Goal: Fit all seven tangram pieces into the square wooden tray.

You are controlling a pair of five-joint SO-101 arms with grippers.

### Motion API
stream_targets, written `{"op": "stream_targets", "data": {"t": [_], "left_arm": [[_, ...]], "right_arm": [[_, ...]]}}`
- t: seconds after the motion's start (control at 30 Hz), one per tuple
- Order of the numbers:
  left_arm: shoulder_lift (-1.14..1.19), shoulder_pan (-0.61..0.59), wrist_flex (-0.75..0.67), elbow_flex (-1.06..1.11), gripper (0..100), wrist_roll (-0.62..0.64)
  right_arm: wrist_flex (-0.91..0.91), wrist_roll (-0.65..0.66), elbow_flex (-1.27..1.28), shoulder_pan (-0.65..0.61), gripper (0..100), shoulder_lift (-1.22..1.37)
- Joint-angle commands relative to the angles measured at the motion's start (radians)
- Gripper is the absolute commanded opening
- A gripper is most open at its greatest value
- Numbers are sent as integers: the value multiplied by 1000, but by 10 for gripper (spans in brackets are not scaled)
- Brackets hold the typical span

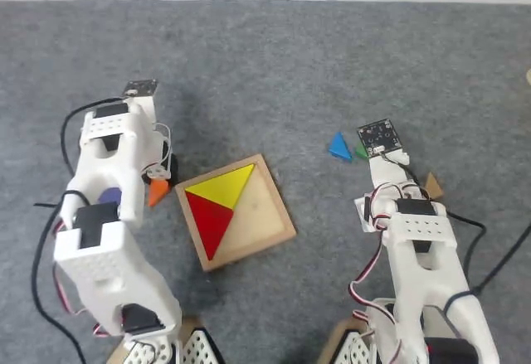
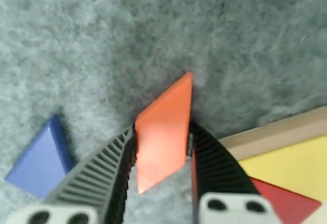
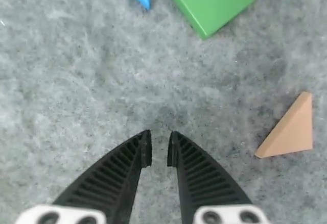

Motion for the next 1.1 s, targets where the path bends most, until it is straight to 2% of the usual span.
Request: {"op": "stream_targets", "data": {"t": [0.0, 0.17, 0.57, 0.67, 0.83, 0.97, 1.07], "left_arm": [[11, -3, -3, 21, 65, -37], [-58, -2, 0, 25, 43, -61], [-377, 6, 178, 21, 44, -63], [-422, 80, 224, 25, 44, -41], [-460, 307, 233, 21, 47, 135], [-411, 328, 192, 21, 45, 233], [-358, 411, 195, -8, 43, 273]], "right_arm": [[-18, -2, -8, 1, 71, -10], [-18, -2, -8, 1, 71, -10], [-18, -2, -8, 1, 72, -10], [-18, -3, -8, 1, 72, -10], [-18, -9, -8, 7, 71, -10], [-18, -9, -8, 5, 71, -10], [-19, -11, -8, 2, 71, -10]]}}
